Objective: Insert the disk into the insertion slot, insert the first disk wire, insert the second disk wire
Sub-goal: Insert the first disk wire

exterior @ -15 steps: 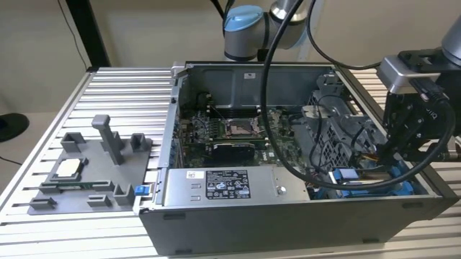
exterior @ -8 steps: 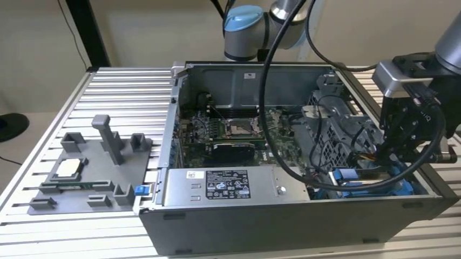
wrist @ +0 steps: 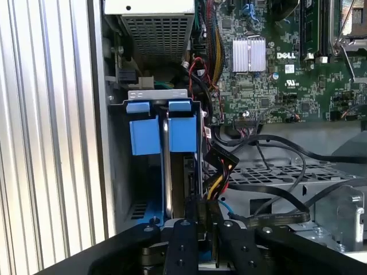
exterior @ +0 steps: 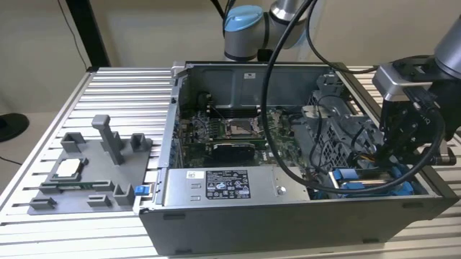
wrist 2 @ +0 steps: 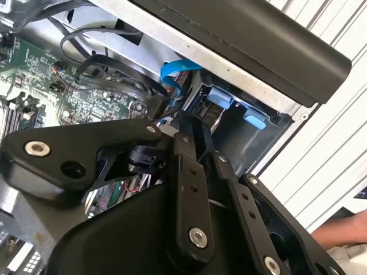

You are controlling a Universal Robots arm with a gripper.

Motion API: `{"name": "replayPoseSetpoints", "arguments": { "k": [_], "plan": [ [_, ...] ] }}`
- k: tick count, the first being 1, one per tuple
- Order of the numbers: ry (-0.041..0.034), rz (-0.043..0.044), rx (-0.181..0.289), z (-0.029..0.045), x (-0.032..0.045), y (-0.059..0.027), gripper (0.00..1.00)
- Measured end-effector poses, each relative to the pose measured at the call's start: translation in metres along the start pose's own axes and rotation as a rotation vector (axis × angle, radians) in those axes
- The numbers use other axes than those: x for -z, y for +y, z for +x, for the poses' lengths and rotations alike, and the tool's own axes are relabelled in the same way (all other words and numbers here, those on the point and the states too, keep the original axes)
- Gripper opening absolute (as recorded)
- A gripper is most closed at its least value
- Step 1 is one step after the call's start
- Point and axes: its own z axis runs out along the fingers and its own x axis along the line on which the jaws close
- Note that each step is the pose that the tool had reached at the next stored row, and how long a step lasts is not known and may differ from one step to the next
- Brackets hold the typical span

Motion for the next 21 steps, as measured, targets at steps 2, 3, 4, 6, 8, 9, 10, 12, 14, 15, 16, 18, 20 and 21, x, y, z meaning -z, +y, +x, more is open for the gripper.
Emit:
{"name": "replayPoseSetpoints", "arguments": {
  "k": [2,3,4,6,8,9,10,12,14,15,16,18,20,21],
  "plan": [
    [0.0001,0.0001,0.000,0.0008,-0.0005,-0.0001,0.00],
    [-0.0001,0.0001,0.000,0.0011,-0.0008,-0.0001,0.00],
    [0.0000,0.0001,0.000,0.0015,-0.0009,-0.0002,0.00],
    [0.0000,0.0001,0.000,0.0029,-0.0013,-0.0003,0.00],
    [0.0000,0.0001,0.000,0.0044,-0.0018,-0.0004,0.00],
    [0.0000,0.0001,0.000,0.0050,-0.0021,-0.0004,0.00],
    [-0.0002,0.0001,0.000,0.0052,-0.0026,-0.0004,0.00],
    [0.0000,0.0001,0.002,0.0053,-0.0036,-0.0004,0.00],
    [0.0001,0.0001,0.003,0.0054,-0.0044,-0.0003,0.00],
    [0.0001,0.0001,0.004,0.0055,-0.0046,-0.0003,0.00],
    [0.0001,0.0001,0.004,0.0055,-0.0048,-0.0003,0.00],
    [-0.0001,0.0001,0.005,0.0055,-0.0053,-0.0002,0.00],
    [-0.0001,0.0000,0.006,0.0055,-0.0058,-0.0002,0.00],
    [0.0001,0.0000,0.007,0.0055,-0.0058,-0.0002,0.00]
  ]
}}
